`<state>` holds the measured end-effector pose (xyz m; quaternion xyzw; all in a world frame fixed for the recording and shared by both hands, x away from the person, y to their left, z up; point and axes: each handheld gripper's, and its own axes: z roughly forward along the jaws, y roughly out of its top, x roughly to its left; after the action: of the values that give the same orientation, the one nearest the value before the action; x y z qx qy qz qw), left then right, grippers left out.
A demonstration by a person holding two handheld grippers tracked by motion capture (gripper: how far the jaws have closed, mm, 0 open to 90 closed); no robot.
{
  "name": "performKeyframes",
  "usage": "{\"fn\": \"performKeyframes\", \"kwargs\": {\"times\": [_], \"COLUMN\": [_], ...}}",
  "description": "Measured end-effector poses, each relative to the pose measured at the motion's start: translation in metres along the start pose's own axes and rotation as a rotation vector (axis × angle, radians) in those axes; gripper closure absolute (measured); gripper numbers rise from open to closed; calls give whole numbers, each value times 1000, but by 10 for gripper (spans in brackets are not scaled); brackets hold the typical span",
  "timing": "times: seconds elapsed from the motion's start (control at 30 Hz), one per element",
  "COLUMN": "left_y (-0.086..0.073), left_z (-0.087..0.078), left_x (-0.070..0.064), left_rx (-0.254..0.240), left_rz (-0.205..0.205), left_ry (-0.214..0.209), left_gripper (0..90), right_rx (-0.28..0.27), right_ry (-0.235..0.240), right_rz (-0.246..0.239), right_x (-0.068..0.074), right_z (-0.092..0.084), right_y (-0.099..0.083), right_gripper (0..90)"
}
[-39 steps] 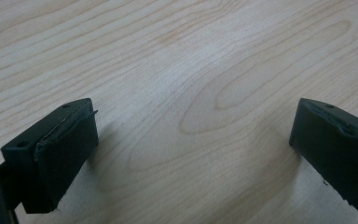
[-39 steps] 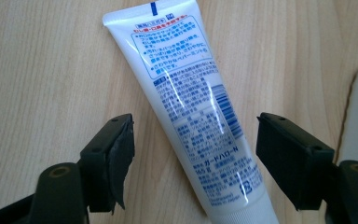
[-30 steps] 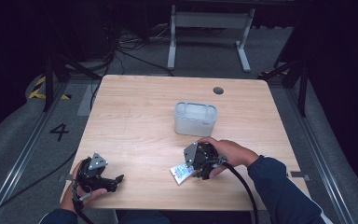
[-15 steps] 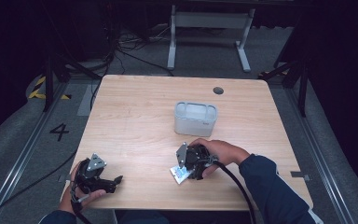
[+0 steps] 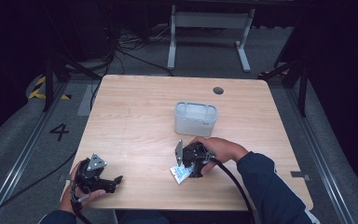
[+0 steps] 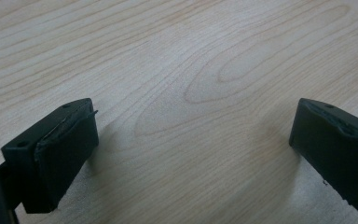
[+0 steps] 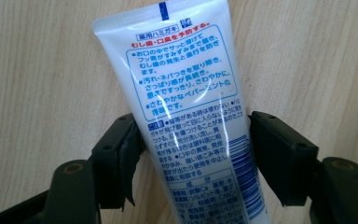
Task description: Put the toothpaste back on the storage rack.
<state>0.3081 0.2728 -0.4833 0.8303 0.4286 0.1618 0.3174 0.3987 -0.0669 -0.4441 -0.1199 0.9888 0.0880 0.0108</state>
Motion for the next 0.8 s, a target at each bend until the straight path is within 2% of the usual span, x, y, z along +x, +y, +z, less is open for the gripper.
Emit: {"fn": "performKeyframes", "kwargs": {"times": [0.03, 0.13, 0.37, 0.53, 0.73, 0.8], "left_y": [0, 0, 0, 0, 1, 1], "left_z": [0, 0, 0, 0, 0, 0], "left_x": [0, 0, 0, 0, 1, 1], "left_rx": [0, 0, 1, 2, 5, 6], "left_rz": [0, 0, -1, -1, 3, 1], "left_ry": [0, 0, -1, -2, -4, -6], "left_gripper": [16, 16, 15, 15, 13, 12], "right_rx": [-7, -2, -33, -75, -171, -182], "right_ry": [10, 6, -1, -12, -47, -49], "right_rz": [9, 3, -15, 5, 33, 47], "right_x": [0, -1, 0, 1, 4, 5], "right_z": [0, 0, -2, -3, -6, -6], "right_y": [-1, 0, -3, -9, -20, -21], "right_gripper": [362, 401, 487, 536, 603, 606]}}
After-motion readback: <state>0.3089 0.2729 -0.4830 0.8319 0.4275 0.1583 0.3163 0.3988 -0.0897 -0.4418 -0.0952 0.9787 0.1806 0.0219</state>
